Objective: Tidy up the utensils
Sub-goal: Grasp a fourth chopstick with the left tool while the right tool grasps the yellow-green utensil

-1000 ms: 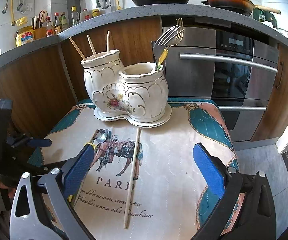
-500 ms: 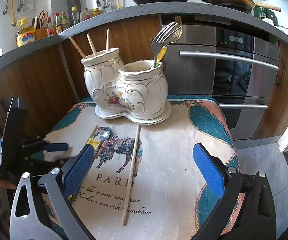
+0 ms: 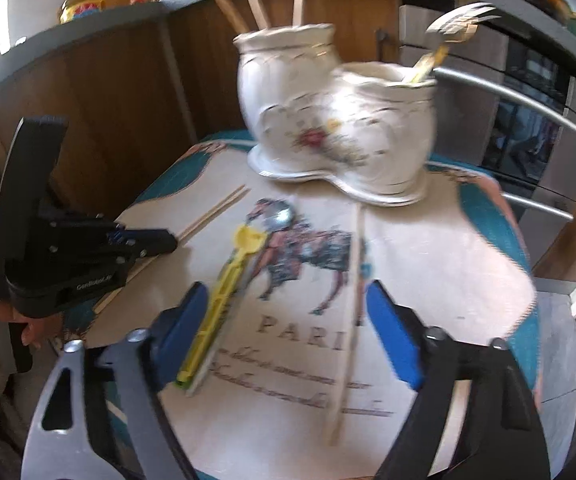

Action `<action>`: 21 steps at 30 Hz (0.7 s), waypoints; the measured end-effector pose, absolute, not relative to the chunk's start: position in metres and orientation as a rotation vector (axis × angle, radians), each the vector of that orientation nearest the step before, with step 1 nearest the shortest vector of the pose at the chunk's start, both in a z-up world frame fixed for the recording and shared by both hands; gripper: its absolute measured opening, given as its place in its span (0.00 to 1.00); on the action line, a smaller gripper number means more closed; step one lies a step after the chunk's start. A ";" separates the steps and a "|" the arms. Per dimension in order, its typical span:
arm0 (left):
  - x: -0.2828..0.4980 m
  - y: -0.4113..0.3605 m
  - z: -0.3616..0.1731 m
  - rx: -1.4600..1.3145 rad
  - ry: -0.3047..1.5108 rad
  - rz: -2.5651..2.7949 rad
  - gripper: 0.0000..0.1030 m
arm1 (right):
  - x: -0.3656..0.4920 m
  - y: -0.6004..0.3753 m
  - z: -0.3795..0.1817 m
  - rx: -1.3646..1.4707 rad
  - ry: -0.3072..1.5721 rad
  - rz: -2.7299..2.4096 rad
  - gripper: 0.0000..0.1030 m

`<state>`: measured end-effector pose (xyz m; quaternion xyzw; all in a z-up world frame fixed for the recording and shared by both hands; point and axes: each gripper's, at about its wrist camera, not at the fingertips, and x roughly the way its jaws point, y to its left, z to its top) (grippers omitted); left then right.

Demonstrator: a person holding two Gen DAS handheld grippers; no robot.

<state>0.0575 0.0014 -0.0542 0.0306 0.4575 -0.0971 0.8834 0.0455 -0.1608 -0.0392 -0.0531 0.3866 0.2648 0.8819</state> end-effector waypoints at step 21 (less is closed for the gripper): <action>0.050 0.016 -0.043 -0.020 0.890 -0.279 0.07 | 0.066 -0.091 -0.060 -0.258 0.948 0.513 0.12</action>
